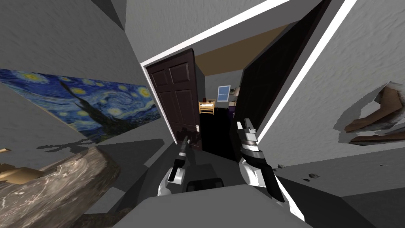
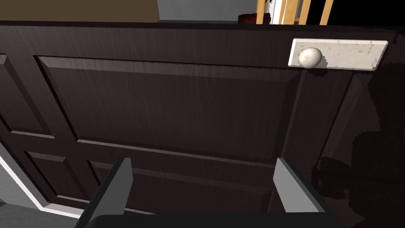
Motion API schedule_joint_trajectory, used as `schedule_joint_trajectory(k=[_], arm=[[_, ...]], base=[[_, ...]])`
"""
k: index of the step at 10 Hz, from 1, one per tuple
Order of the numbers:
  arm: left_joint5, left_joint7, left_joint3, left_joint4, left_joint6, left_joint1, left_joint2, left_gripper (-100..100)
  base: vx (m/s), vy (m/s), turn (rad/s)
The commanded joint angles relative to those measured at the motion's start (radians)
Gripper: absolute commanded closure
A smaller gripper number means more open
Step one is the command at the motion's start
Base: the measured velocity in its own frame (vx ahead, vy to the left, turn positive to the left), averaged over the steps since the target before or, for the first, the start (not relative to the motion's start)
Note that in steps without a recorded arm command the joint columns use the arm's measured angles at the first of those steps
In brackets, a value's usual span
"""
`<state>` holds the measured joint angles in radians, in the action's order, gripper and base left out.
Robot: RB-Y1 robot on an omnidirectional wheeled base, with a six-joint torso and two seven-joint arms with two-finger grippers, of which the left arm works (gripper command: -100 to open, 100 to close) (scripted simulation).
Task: Push the door open
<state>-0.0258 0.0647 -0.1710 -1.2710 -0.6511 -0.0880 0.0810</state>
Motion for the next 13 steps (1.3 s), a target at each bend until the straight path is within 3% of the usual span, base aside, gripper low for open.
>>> schedule_joint_trajectory(k=[1, 2, 5, 6, 13], arm=[[-0.004, 0.010, -0.004, 0.050, -0.012, 0.022, 0.003, -100], [-0.004, 0.010, -0.004, 0.052, -0.012, 0.022, 0.003, -100], [-0.015, 0.029, -0.020, 0.145, -0.038, 0.062, 0.005, -100], [-0.015, 0.029, -0.020, 0.156, -0.038, 0.062, 0.005, -100], [-0.038, 0.069, -0.051, 0.370, -0.091, 0.143, 0.005, -100]], base=[[0.066, 0.014, -0.004], [0.047, 0.003, -0.003], [0.074, 0.009, -0.007], [0.067, 0.011, -0.002], [0.089, 0.018, -0.007]])
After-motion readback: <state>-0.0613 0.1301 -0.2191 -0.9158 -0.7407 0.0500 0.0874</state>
